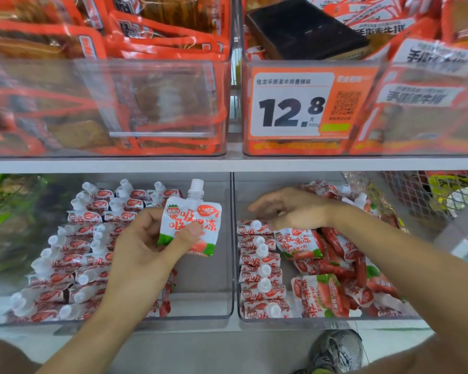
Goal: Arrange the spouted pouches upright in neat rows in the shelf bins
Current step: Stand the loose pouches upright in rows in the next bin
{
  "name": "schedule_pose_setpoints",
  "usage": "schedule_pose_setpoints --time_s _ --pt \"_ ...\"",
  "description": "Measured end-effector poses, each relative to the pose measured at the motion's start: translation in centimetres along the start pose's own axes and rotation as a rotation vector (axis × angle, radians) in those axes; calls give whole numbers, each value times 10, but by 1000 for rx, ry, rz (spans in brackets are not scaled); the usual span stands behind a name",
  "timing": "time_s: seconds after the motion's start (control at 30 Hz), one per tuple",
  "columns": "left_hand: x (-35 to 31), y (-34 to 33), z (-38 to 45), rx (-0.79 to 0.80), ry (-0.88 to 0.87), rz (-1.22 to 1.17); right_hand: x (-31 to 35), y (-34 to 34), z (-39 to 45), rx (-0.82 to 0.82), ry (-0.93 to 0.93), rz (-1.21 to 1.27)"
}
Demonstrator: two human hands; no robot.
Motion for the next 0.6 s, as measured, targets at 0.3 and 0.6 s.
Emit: schedule_pose_setpoints --time_s 0.3,0.6 --pt "-17 -55 -2 106 -224 162 36 -13 -54 -324 413 338" --pt "25 -53 -10 304 -34 433 18 22 -50 -848 300 -44"
Point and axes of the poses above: each hand's wrist, its own z-axis towards the middle knuckle, its own y-axis out of the back of the hand, x = y × z, the point moved 5 cm from there along z, towards the middle knuckle, and after that the axes turned 4 degrees about -z, right-handed, at the moved point
